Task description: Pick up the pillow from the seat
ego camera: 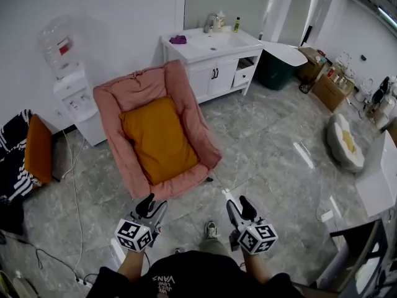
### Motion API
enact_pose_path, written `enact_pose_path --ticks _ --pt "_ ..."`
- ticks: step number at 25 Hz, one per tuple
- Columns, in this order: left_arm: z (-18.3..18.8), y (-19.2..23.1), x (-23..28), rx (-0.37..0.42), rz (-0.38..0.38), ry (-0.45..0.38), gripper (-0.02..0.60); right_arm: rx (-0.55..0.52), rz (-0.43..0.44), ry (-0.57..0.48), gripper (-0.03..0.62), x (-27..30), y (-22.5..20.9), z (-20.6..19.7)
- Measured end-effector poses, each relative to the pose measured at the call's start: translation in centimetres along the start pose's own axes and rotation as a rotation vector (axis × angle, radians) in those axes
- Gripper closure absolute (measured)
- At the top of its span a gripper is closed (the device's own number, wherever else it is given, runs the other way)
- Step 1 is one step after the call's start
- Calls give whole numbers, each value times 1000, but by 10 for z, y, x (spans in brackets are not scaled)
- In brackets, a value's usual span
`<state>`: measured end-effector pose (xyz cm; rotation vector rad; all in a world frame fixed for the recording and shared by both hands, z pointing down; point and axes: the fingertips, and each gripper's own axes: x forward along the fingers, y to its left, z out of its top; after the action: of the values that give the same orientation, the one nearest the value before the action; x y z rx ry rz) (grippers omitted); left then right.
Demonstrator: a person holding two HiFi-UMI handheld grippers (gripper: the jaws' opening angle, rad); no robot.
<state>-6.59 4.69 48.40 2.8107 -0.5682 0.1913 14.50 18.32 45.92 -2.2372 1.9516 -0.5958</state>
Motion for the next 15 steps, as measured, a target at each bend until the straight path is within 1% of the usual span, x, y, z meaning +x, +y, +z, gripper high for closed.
enact_pose_path --ticks 4,8,11,15 --pt "17 -2 48 -7 46 -26 371 -28 72 44 396 39 -31 21" --pt "25 -1 87 -40 136 -60 371 -62 161 90 396 77 -63 40" --pt "24 1 107 -58 206 -73 371 -81 221 114 398 102 -84 52" --pt "20 5 115 -90 308 -79 371 -96 296 151 399 133 -102 59"
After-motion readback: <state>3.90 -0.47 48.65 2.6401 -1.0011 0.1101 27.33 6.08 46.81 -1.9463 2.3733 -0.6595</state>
